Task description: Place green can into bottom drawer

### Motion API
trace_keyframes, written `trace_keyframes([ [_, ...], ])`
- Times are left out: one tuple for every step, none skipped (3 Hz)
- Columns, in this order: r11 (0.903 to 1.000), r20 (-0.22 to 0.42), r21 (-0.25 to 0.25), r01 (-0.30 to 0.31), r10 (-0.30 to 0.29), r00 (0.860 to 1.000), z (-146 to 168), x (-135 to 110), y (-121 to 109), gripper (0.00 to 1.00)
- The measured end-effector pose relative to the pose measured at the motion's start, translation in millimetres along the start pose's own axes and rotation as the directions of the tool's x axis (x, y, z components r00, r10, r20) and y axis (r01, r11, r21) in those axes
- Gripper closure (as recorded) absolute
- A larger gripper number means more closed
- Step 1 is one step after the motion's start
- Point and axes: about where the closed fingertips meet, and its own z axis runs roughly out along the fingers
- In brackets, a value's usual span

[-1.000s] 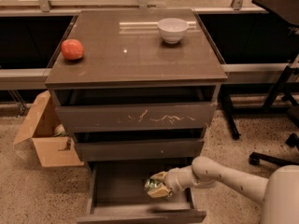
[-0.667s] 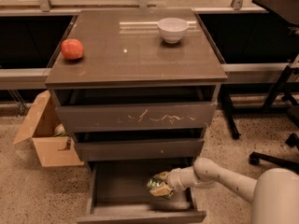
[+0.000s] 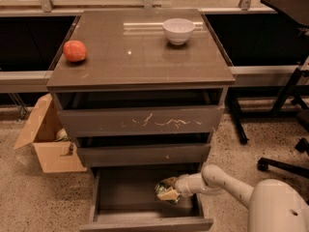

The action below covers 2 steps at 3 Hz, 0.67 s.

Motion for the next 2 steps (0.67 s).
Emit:
trace_keyframes([
  [0.9999,0.011,-0.001,-0.015,0.015,1.000,2.6,7.0,-10.5,0.11],
  [0.9995,0.023,0.007,-0.032,0.032,0.999,1.2,14.0,-19.3,0.00],
])
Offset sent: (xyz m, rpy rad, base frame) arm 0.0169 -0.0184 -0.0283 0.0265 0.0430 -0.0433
